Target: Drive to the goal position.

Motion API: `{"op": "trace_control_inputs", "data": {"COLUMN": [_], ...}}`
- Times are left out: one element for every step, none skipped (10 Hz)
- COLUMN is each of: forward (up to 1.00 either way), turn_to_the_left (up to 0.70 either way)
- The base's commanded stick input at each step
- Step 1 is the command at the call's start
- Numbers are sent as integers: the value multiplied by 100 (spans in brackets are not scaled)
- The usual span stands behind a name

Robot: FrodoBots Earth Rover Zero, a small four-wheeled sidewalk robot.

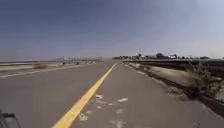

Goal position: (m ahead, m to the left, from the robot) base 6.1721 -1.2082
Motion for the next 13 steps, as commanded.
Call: {"op": "trace_control_inputs", "data": {"forward": [50,50,50,50,50,50,50,50,50,50,50,50,50], "turn_to_the_left": [0,0,0,0,0,0,-2,-25,-48,-50,-50,0,0]}}
